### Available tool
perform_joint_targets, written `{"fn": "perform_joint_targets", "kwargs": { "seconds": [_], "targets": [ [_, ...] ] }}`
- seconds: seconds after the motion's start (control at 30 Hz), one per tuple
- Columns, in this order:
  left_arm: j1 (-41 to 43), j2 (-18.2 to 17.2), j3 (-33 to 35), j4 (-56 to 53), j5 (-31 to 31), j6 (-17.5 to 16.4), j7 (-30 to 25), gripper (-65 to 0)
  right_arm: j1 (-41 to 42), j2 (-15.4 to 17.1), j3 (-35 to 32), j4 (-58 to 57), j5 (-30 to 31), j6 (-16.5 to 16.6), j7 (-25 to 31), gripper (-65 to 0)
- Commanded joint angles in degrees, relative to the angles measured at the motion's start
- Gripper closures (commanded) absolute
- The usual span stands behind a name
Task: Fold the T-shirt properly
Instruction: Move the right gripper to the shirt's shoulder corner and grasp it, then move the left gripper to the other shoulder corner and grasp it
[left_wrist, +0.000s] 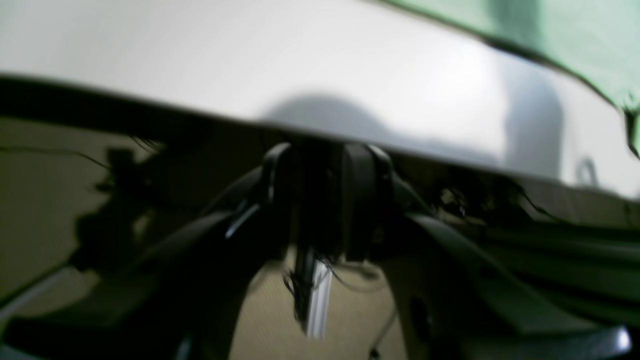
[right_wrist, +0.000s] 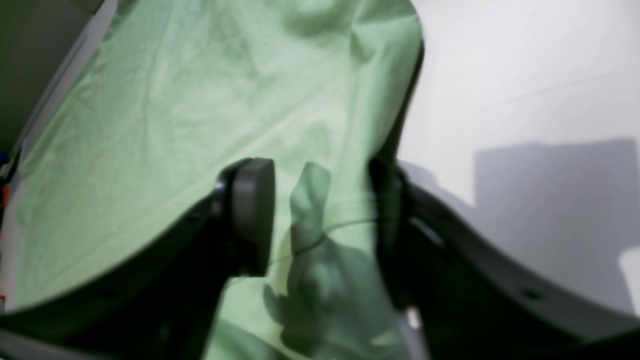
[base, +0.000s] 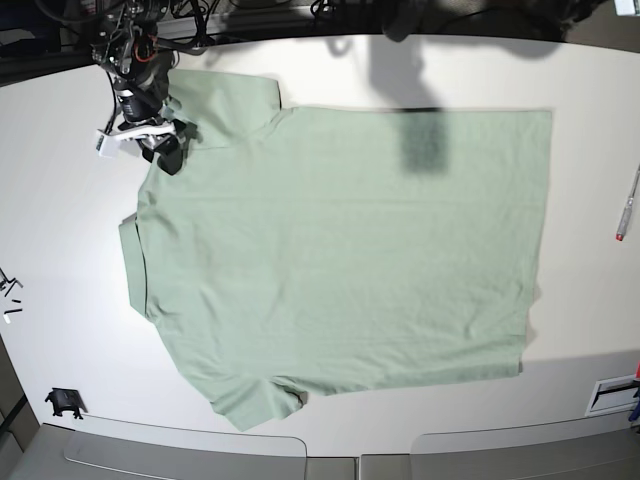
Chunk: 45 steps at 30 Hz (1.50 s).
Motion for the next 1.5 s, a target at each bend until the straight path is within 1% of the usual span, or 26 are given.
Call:
{"fn": "perform_joint_targets", "kwargs": {
  "seconds": [0.0, 0.1, 0.13, 0.27, 0.37, 0.47, 0.53, 0.63, 0.77, 0.87, 0.93, 1.1, 1.13, 1.23, 1.27, 1.37, 1.47],
  "targets": [
    [0.6, -0.4, -1.3, 0.7, -0.7, -0.2, -1.3, -15.9, -0.1, 0.3, 0.2, 0.7, 0.1, 0.1, -0.4, -18.9],
    [-1.5, -0.4, -3.1, 0.7, -0.7, -0.2, -1.3, -16.6, -0.1, 0.3, 0.2, 0.7, 0.1, 0.2, -0.4, -2.9],
    [-2.5, -0.5, -3.7, 0.7, -0.7, -0.2, -1.3, -16.6, -0.1, 0.3, 0.2, 0.7, 0.1, 0.2, -0.6, 0.0],
    [-7.7, -0.5, -6.5, 0.7, -0.9, -0.3, -1.4, -16.6, -0.1, 0.3, 0.2, 0.7, -0.2, 0.2, -0.6, 0.0],
    [-12.2, -0.6, -6.5, 0.7, -0.9, -0.3, -0.9, -16.6, -0.1, 0.3, 0.2, 0.7, -1.7, 0.2, -0.5, 0.0],
    [-16.6, -0.9, -6.5, 0.7, -0.9, 0.0, 0.5, -16.6, -0.1, 0.3, 0.2, 0.7, -1.8, 0.2, -0.6, 0.0],
    [-19.2, -1.0, -6.5, 0.7, -0.9, 1.1, 0.8, -16.6, -0.1, 0.3, 0.2, 0.7, -1.9, 0.2, -1.0, 0.0],
    [-22.8, -1.0, -6.5, 0.5, -0.5, 3.9, 2.8, -16.6, -0.1, 0.3, 0.2, 0.7, -3.4, 0.2, -1.7, 0.0],
    [-26.6, -0.5, -6.5, -1.1, -0.5, 10.2, 3.7, -16.6, -0.1, 0.3, 0.2, 0.7, -3.3, 0.2, -2.0, 0.0],
    [-28.5, -0.5, -6.5, -4.6, -0.5, 10.6, 4.3, -16.6, -0.1, 0.3, 0.2, 0.7, -3.4, 0.2, -2.0, 0.0],
    [-29.3, -0.5, -6.5, -7.5, -1.4, 10.6, 6.1, -16.6, -0.1, 0.3, 0.2, 0.7, -3.4, 0.2, -2.1, 0.0],
    [-29.6, -0.5, -6.5, -15.9, -7.7, 10.6, 8.8, -16.7, -0.1, 0.3, 0.2, 0.7, -3.3, 0.2, -2.0, 0.0],
    [-29.5, -0.5, -6.5, -17.1, -8.8, 10.5, 9.3, -18.2, -0.1, 0.3, 0.2, 0.7, -3.3, 0.2, -2.0, 0.0],
    [-29.5, -0.5, -6.4, -19.2, -11.7, 10.5, 12.3, -28.8, -0.1, 0.3, 0.2, 0.7, -3.3, 0.2, -2.0, 0.0],
    [-29.5, -0.5, -6.3, -19.3, -12.5, 10.4, 13.0, -31.1, -0.1, 0.3, 0.2, 0.7, -3.3, 0.2, -2.0, 0.0],
    [-29.6, -0.5, -4.6, -19.3, -12.5, 10.1, 13.1, -32.1, -0.1, 0.3, 0.2, 0.7, -3.3, 0.2, -2.0, 0.0],
    [-30.2, -0.5, -1.0, -19.3, -12.2, 10.1, 13.1, -32.1, -0.1, 0.3, 0.2, 0.7, -3.3, 0.2, -2.0, 0.0]
  ]
}}
